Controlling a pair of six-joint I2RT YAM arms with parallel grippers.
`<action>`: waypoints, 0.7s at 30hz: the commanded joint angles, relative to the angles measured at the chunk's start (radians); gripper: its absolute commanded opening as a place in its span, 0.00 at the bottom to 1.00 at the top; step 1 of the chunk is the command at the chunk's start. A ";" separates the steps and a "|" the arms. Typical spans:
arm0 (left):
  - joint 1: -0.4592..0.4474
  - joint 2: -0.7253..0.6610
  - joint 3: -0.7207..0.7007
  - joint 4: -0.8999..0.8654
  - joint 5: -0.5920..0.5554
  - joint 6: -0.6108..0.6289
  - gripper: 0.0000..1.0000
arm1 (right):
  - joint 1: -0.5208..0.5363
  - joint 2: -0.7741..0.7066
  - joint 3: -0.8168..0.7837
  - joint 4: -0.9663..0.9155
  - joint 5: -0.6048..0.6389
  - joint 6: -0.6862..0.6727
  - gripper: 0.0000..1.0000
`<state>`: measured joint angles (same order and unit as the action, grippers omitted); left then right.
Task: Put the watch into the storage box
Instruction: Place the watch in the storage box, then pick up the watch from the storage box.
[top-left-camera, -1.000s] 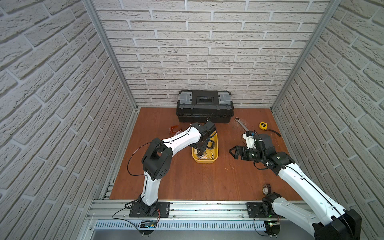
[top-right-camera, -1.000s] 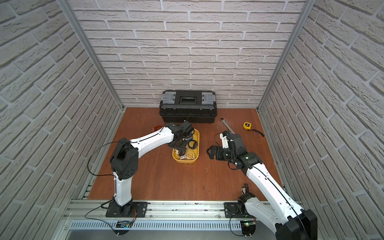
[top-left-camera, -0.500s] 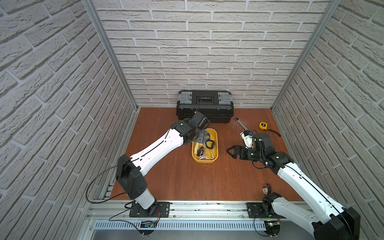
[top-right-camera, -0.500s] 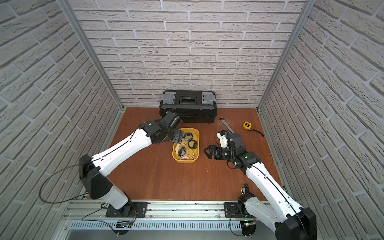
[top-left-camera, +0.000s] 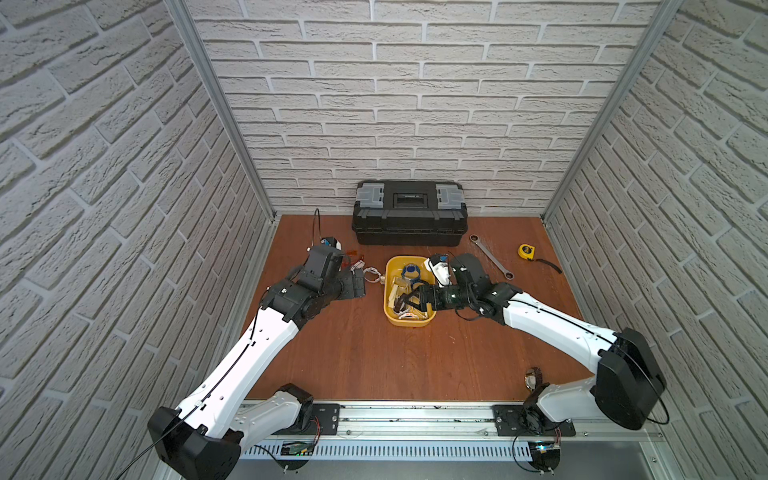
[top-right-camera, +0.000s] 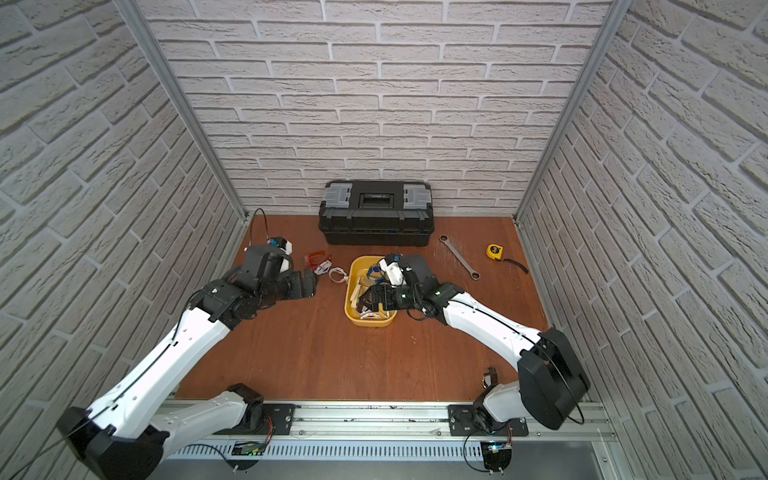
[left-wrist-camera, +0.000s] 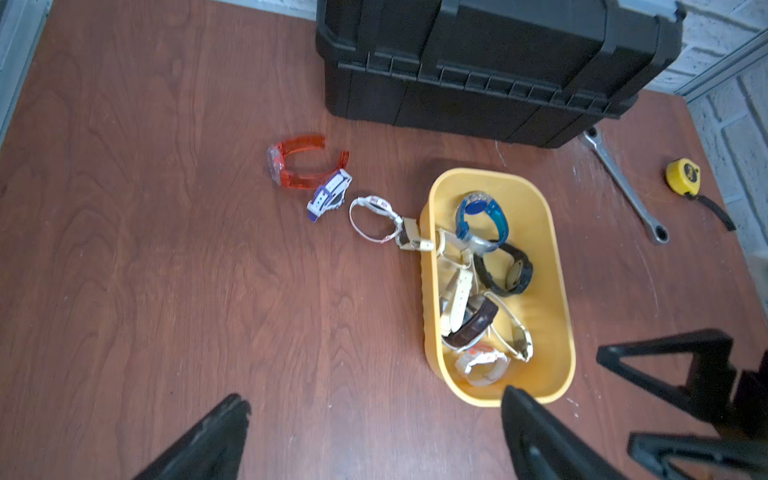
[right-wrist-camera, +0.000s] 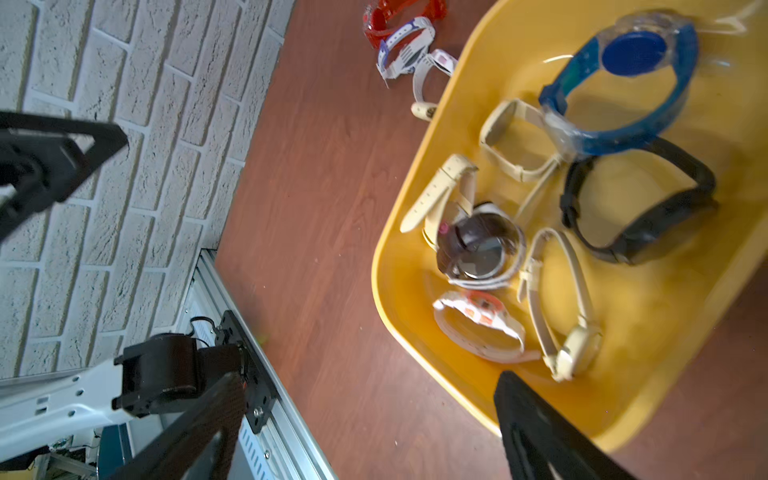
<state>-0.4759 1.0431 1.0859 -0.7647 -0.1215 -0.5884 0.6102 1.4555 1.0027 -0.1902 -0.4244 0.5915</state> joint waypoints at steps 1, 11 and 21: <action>0.018 -0.054 -0.037 0.002 0.014 0.000 0.98 | 0.028 0.068 0.066 0.089 0.016 0.038 0.92; 0.050 -0.107 -0.064 -0.035 0.006 0.003 0.98 | 0.043 0.297 0.201 0.116 0.030 0.070 0.82; 0.080 -0.112 -0.081 -0.035 0.011 0.010 0.98 | 0.045 0.421 0.280 0.074 0.072 0.080 0.73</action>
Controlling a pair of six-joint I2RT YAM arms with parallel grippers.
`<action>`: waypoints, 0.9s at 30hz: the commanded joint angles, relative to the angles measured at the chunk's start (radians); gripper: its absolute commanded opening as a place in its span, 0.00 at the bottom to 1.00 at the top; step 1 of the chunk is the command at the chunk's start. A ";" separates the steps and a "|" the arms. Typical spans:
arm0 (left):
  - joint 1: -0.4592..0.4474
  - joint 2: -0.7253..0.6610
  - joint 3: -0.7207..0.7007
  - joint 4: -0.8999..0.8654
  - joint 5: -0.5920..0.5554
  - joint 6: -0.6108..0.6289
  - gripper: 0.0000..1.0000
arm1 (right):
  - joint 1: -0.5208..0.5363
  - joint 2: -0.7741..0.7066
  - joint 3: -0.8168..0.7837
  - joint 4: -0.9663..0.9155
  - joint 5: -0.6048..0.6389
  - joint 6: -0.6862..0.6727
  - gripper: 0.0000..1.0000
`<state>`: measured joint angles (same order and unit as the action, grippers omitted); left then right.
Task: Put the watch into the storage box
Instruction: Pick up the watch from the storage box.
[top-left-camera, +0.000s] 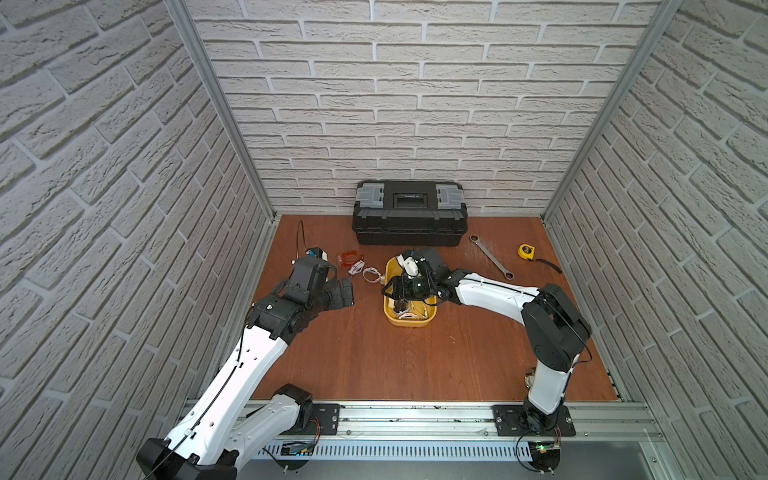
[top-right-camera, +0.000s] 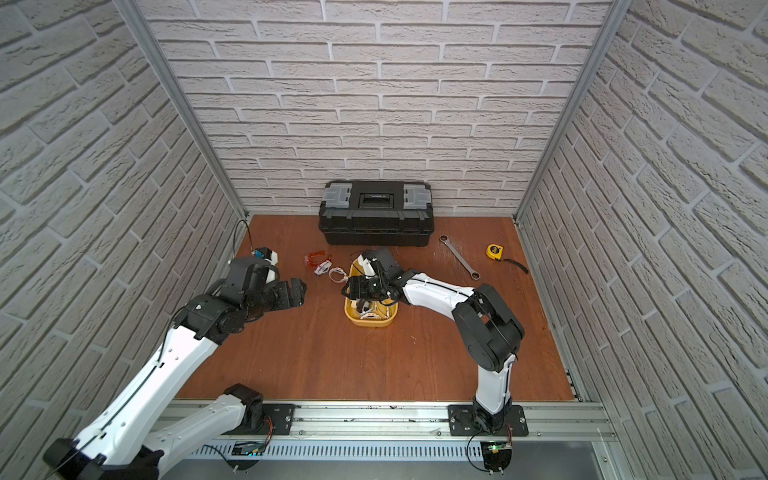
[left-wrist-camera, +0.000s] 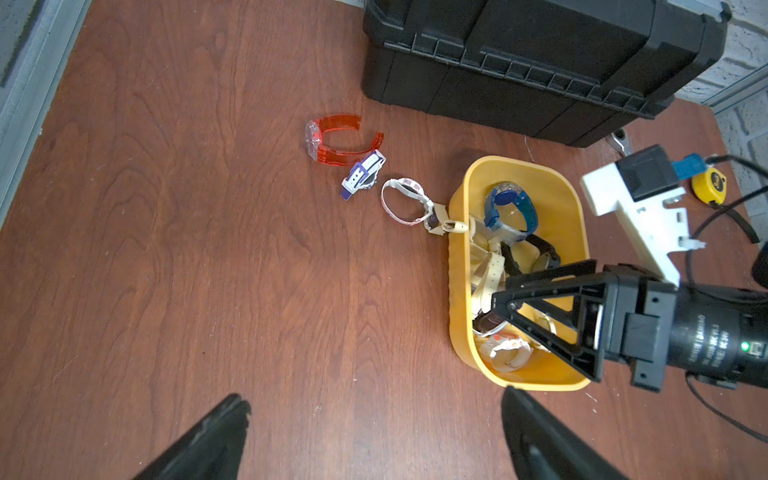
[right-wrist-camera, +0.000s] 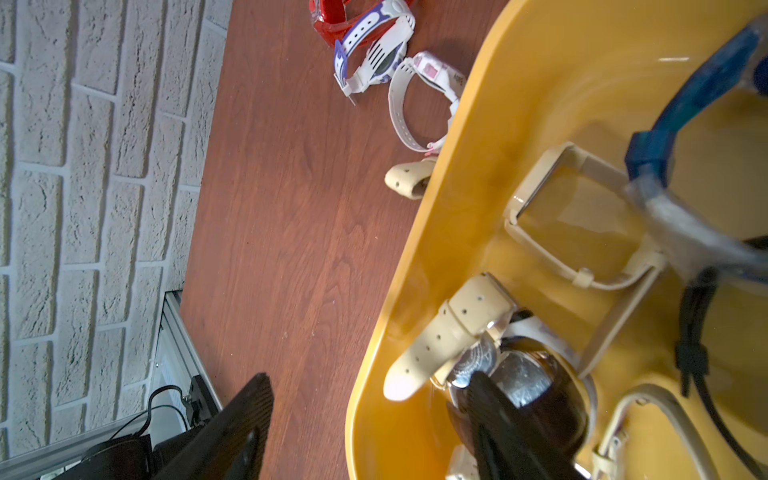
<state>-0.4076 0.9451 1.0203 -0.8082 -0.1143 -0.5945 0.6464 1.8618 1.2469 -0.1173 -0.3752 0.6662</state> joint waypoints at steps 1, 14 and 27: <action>0.014 -0.017 -0.018 0.008 0.005 0.018 0.98 | 0.009 0.024 0.042 -0.004 0.028 0.003 0.72; 0.051 -0.035 -0.040 0.007 0.022 0.028 0.98 | 0.007 0.109 0.122 -0.071 0.089 0.004 0.41; 0.072 -0.048 -0.048 0.002 0.025 0.043 0.98 | 0.004 0.123 0.169 -0.080 0.077 -0.013 0.09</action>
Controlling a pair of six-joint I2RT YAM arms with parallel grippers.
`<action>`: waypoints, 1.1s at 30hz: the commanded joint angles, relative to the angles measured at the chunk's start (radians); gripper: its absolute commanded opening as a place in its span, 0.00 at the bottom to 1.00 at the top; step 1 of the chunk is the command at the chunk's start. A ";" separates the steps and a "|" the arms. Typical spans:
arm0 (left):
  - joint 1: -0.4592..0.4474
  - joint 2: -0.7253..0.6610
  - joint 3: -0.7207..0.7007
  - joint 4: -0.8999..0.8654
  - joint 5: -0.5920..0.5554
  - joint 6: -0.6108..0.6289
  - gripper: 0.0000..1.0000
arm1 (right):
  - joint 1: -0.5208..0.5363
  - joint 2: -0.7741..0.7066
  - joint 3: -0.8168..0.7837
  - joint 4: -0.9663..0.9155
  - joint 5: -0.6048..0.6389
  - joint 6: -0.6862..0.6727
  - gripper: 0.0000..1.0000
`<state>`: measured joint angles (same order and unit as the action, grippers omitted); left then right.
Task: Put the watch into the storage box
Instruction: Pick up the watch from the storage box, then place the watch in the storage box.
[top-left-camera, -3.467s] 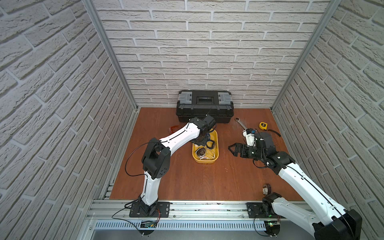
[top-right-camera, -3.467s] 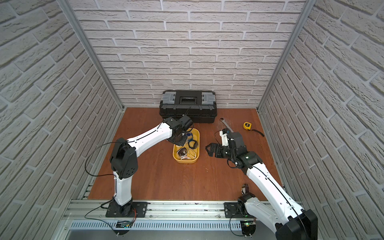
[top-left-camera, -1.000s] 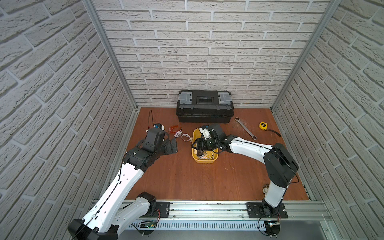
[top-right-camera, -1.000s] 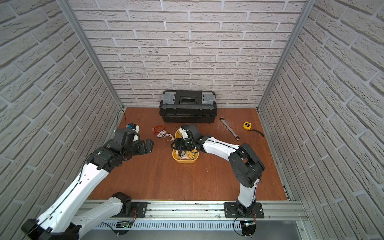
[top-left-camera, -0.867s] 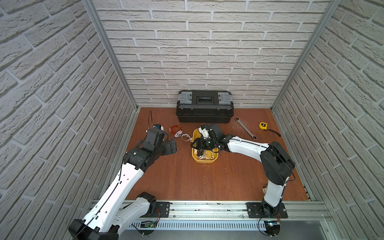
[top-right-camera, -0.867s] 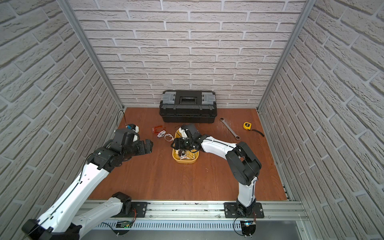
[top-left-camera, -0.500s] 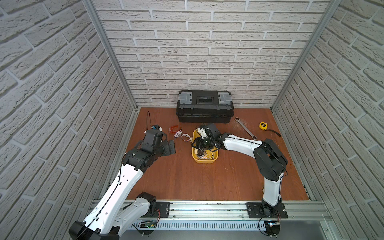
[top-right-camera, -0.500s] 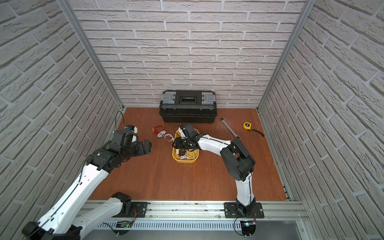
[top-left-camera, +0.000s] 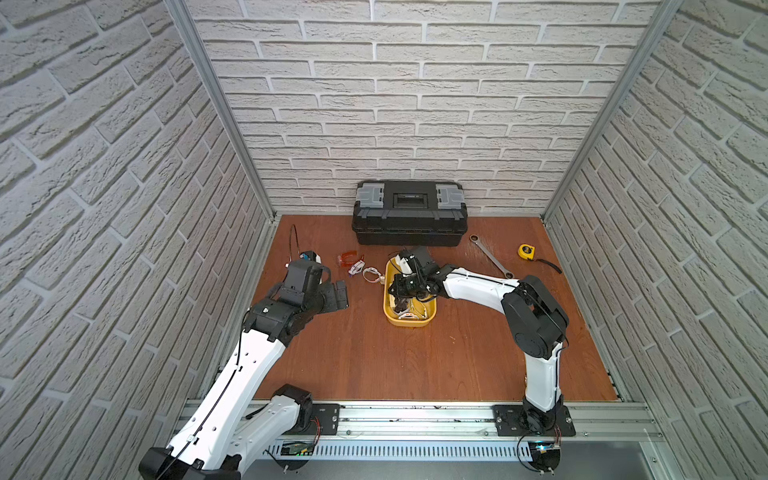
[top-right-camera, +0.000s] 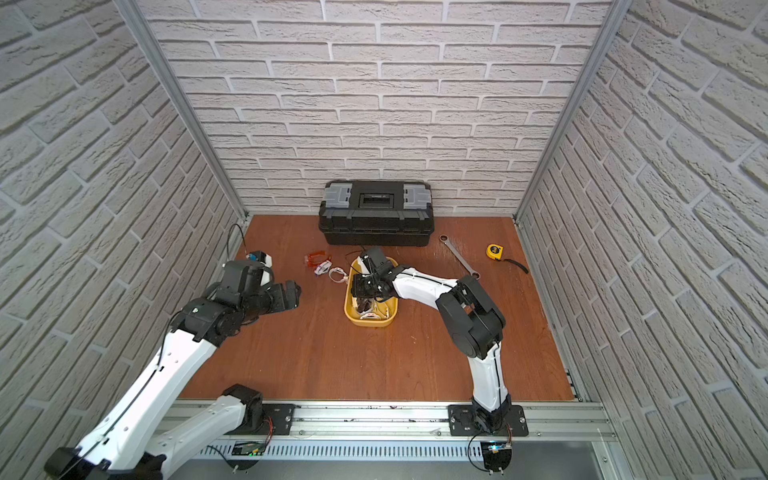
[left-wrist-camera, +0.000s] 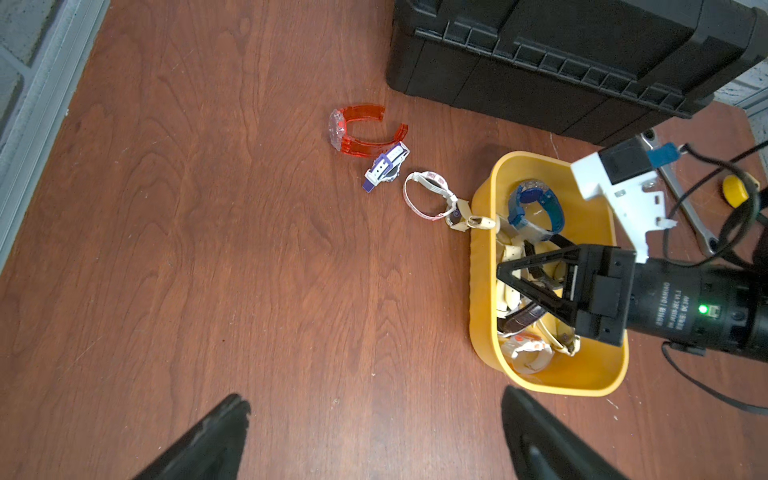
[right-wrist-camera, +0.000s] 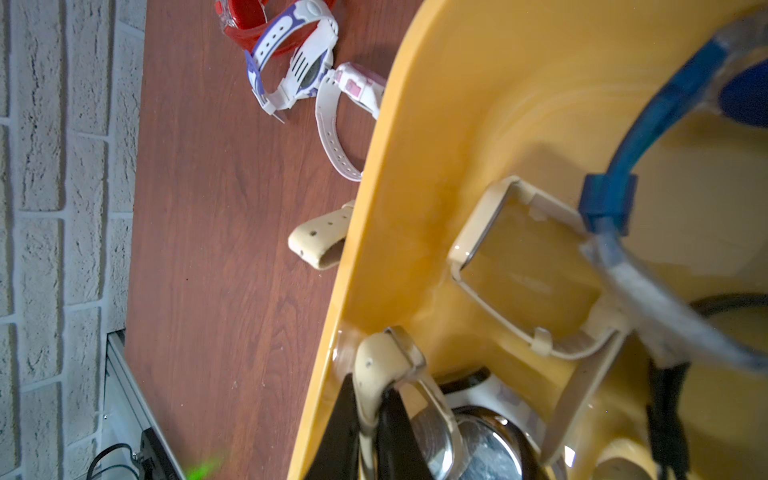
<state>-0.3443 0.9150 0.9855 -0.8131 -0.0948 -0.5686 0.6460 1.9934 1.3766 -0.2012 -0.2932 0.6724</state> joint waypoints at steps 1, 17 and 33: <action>0.011 -0.018 -0.015 0.007 0.005 0.017 0.98 | 0.005 -0.039 0.044 -0.004 -0.004 -0.023 0.09; 0.016 -0.001 -0.024 0.026 0.007 0.019 0.98 | 0.005 -0.101 0.340 -0.624 0.306 -0.265 0.02; 0.018 0.004 -0.032 0.033 0.013 0.014 0.98 | 0.076 0.296 0.712 -0.936 0.522 -0.389 0.03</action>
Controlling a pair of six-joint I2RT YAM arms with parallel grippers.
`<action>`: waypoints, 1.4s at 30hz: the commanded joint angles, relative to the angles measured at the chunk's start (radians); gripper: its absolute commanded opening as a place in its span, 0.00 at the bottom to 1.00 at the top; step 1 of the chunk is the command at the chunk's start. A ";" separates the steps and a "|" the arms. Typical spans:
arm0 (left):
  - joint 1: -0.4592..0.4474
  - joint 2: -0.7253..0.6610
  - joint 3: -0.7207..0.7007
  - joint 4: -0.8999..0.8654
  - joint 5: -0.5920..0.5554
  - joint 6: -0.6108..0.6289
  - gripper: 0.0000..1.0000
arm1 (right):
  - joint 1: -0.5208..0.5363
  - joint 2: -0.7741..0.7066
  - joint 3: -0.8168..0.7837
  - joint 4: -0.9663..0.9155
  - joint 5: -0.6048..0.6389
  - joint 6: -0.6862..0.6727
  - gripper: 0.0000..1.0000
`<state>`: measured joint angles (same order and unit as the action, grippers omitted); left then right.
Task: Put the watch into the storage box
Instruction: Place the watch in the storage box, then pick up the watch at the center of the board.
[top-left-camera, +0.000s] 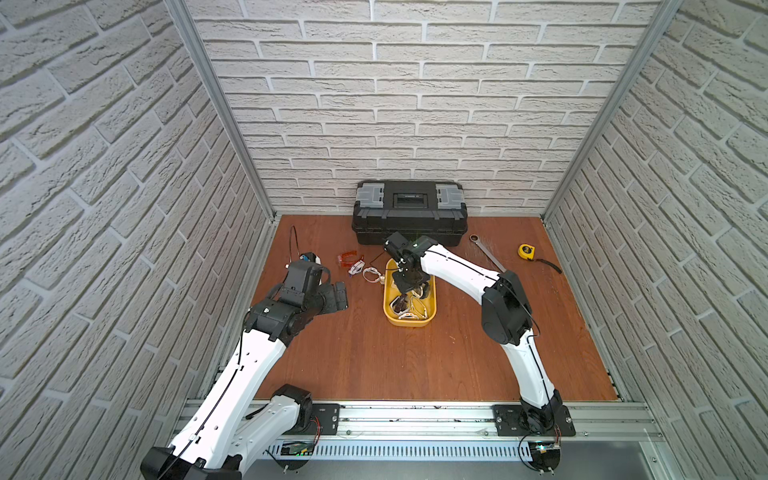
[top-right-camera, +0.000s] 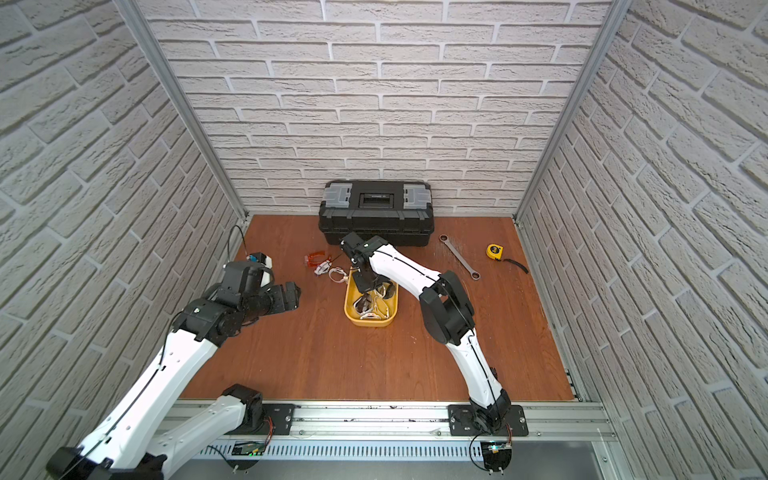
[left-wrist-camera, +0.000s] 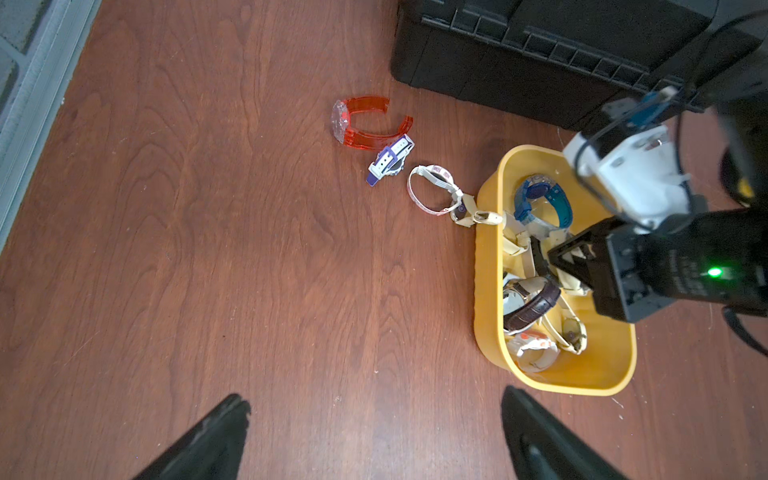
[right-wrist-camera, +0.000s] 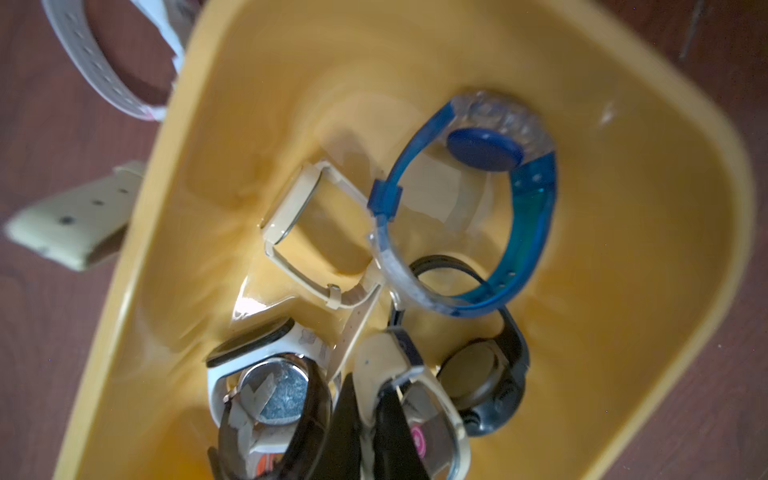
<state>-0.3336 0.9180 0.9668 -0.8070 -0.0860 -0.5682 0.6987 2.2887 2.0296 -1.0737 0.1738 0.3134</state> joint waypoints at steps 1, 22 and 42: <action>0.008 0.001 -0.014 0.025 0.004 0.014 0.98 | 0.024 0.014 0.075 -0.071 0.051 -0.033 0.06; 0.012 0.140 -0.001 0.066 0.062 -0.011 0.98 | -0.056 -0.739 -0.596 0.554 -0.394 0.037 0.87; 0.027 0.841 0.322 0.313 -0.143 0.189 0.73 | -0.053 -1.353 -1.281 0.883 -0.583 0.123 1.00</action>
<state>-0.2890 1.7226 1.2427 -0.5415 -0.1585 -0.4488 0.6415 0.9634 0.7631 -0.2432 -0.4046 0.4171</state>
